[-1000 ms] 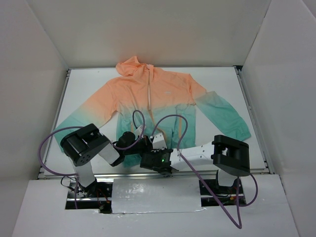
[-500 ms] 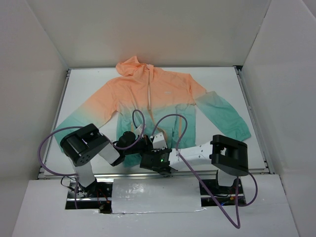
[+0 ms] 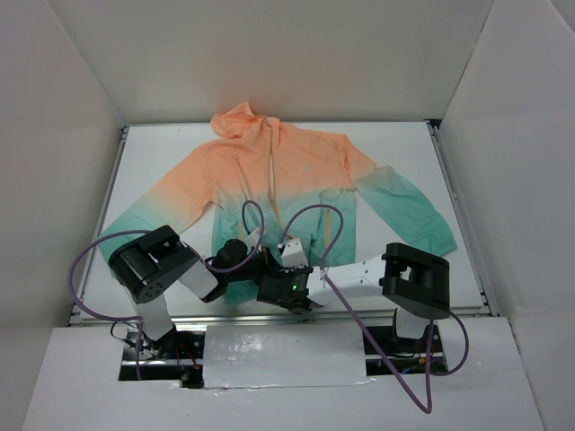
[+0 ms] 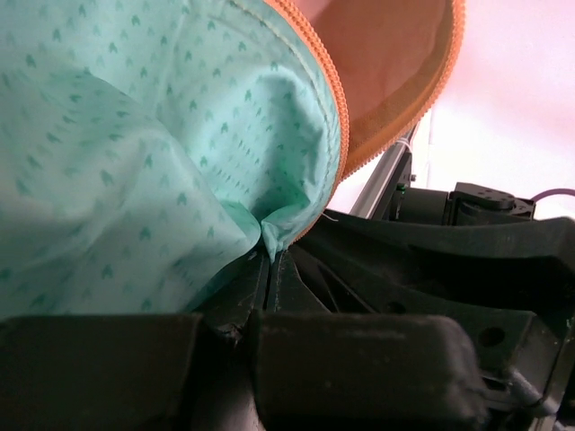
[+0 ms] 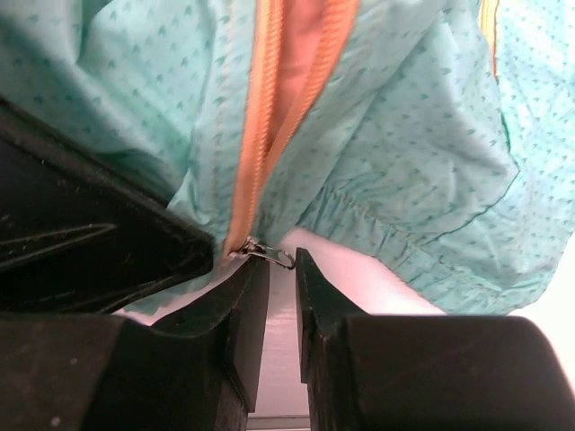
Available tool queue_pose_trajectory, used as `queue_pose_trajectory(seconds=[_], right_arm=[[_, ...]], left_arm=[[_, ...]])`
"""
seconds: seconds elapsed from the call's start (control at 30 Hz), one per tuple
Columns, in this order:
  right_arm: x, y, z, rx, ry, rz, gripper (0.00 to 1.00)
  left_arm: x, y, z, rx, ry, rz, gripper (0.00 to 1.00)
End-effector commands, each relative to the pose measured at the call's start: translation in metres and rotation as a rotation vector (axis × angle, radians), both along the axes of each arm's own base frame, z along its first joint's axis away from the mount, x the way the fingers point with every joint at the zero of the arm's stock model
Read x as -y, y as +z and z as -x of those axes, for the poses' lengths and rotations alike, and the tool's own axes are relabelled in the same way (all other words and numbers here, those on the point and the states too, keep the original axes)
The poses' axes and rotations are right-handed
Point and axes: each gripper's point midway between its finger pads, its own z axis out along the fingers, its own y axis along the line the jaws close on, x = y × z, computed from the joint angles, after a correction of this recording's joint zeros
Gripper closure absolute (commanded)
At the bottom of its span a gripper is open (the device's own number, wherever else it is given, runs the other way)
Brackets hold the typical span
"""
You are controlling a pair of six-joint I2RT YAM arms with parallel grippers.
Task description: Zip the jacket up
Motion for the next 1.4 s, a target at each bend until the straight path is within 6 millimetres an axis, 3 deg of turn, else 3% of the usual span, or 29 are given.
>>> queue_pose_trajectory(seconds=[0.0,0.4,0.63,1.0,1.23,1.37], right_arm=[[0.003,0.01,-0.011,0.057,-0.004,0.021,0.74],[-0.014,0.006,-0.003,-0.001,0.125,-0.024,0.71],[-0.018,0.001,0.001,-0.029,0.179,-0.013,0.76],[-0.023,0.01,0.004,-0.047,0.224,-0.004,1.0],[-0.031,0.021,0.013,-0.099,0.353,-0.013,1.0],[-0.048,0.027,0.03,-0.194,0.485,-0.063,1.0]], left_arm=[[0.004,0.011,0.006,0.046,-0.047,0.025,1.0],[0.006,0.011,0.005,0.049,-0.055,0.025,1.0],[0.007,0.01,0.005,0.056,-0.065,0.018,1.0],[0.004,0.007,0.002,0.064,-0.055,-0.008,1.0],[0.0,0.002,-0.001,0.101,-0.054,-0.07,1.0],[-0.007,-0.002,-0.002,0.123,-0.049,-0.119,1.0]])
